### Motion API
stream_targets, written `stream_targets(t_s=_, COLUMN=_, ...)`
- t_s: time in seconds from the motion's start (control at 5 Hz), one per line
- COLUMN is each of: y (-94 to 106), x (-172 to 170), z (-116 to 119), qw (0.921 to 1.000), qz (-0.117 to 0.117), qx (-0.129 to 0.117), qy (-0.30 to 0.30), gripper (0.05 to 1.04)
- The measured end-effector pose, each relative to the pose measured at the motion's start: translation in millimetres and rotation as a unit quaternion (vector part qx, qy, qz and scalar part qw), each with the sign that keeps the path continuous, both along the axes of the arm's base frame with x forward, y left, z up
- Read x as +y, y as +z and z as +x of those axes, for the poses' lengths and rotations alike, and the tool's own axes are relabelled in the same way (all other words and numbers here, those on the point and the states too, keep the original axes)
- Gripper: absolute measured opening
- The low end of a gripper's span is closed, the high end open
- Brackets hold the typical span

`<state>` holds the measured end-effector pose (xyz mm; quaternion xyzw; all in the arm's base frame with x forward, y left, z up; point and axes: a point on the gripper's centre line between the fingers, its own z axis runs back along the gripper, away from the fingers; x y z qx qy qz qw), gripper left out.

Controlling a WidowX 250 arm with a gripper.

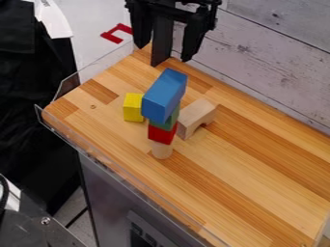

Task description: Move the yellow cube on top of the blue rectangle

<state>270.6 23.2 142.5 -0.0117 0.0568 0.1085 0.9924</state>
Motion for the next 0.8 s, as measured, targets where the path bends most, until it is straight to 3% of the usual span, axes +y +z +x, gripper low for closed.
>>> stream_targets(t_s=0.2, y=-8.0, x=-1, z=-3, qw=0.9999, qz=-0.002, qx=0.016, qy=-0.001, gripper=0.999)
stream_targets(t_s=0.6, y=0.7, x=13, z=-3, qw=0.9997, qz=-0.018, qx=-0.009, qy=0.017, gripper=0.999)
stream_targets(t_s=0.8, y=2.1, x=14, z=-5, qw=0.9997, qz=-0.019, qx=-0.006, qy=0.015, gripper=0.999)
